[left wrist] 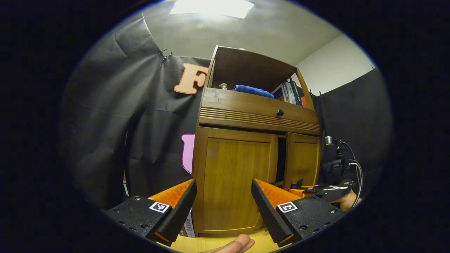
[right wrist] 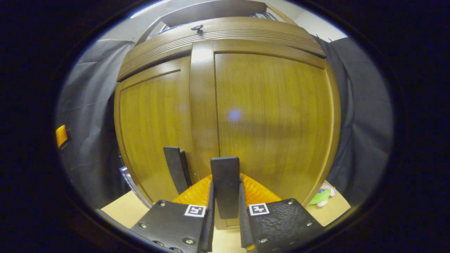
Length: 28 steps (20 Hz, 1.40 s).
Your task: Open the right door of the double-door shoe cabinet with the right hand, and open the left door with the left hand.
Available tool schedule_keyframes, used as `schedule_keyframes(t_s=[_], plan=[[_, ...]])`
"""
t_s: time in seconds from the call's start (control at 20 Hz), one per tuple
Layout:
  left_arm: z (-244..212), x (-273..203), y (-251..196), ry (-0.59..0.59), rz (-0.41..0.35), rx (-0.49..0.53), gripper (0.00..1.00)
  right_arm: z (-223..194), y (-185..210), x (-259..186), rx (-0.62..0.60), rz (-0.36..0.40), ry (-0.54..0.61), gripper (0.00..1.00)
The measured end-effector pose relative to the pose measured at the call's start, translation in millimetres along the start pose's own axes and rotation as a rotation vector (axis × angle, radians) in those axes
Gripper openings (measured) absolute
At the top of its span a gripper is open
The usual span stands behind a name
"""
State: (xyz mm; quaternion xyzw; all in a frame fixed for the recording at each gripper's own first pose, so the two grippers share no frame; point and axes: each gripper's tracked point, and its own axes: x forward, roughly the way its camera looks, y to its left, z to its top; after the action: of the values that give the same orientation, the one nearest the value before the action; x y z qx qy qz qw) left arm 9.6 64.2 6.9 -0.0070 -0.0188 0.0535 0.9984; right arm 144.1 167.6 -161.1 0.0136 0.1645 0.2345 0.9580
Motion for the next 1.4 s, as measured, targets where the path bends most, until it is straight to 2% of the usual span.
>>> schedule_keyframes(t_s=[0.05, 0.1, 0.15, 0.2, 0.3, 0.4, 0.5, 0.6, 0.65, 0.7, 0.75, 0.85, 0.9, 0.95, 1.05, 1.1, 1.15, 1.2, 1.4], plan=[[1, 0, 3, -0.008, 0.016, 0.011, 0.95, -2, -1, -6, 0.008, 0.01, 0.01, 0.3], [3, -1, 6, -0.013, 0.033, 0.019, 0.92, -3, -2, -13, 0.018, 0.018, 0.015, 0.3], [4, -1, 3, -0.019, 0.032, 0.02, 0.95, -4, -3, -18, 0.024, 0.024, 0.02, 0.27], [4, -2, -2, -0.019, 0.02, 0.018, 0.95, -5, -3, -21, 0.031, 0.029, 0.023, 0.3], [2, -2, -5, -0.015, 0.011, 0.02, 0.95, -4, -5, -22, 0.044, 0.029, 0.022, 0.3], [2, -2, -6, -0.013, 0.008, 0.028, 0.95, -5, -4, -25, 0.038, 0.028, 0.025, 0.2], [1, -1, -7, -0.013, 0.007, 0.032, 0.92, -5, -6, -29, 0.034, 0.033, 0.016, 0.21], [-2, -1, -9, -0.004, -0.001, 0.027, 0.95, -7, -7, -37, 0.044, 0.032, 0.018, 0.21], [-4, 0, -9, 0.002, -0.003, 0.026, 0.92, -7, -9, -42, 0.045, 0.027, 0.017, 0.16], [-6, 1, -8, 0.014, -0.001, 0.026, 0.92, -7, -13, -48, 0.042, 0.023, 0.017, 0.2], [-10, 1, -8, 0.029, 0.001, 0.029, 0.95, -7, -15, -54, 0.04, 0.019, 0.019, 0.2], [-12, 2, -10, 0.037, -0.007, 0.03, 0.92, -8, -21, -68, 0.038, 0.021, 0.015, 0.21], [-13, 3, -13, 0.04, -0.014, 0.031, 0.95, -8, -25, -74, 0.049, 0.026, 0.01, 0.2], [-13, 2, -14, 0.041, -0.015, 0.032, 0.92, -8, -27, -79, 0.057, 0.029, 0.009, 0.2], [-14, 3, -15, 0.041, -0.012, 0.032, 0.92, -8, -35, -88, 0.056, 0.029, 0.003, 0.2], [-15, 4, -17, 0.045, -0.015, 0.033, 0.95, -8, -36, -92, 0.051, 0.026, 0.0, 0.21], [-17, 4, -18, 0.051, -0.016, 0.033, 0.92, -8, -39, -95, 0.045, 0.02, 0.0, 0.21], [-18, 4, -19, 0.056, -0.016, 0.031, 0.95, -10, -42, -99, 0.046, 0.011, -0.001, 0.2], [-19, 3, -24, 0.058, -0.033, 0.029, 0.95, -11, -58, -117, 0.037, -0.033, -0.003, 0.2]])
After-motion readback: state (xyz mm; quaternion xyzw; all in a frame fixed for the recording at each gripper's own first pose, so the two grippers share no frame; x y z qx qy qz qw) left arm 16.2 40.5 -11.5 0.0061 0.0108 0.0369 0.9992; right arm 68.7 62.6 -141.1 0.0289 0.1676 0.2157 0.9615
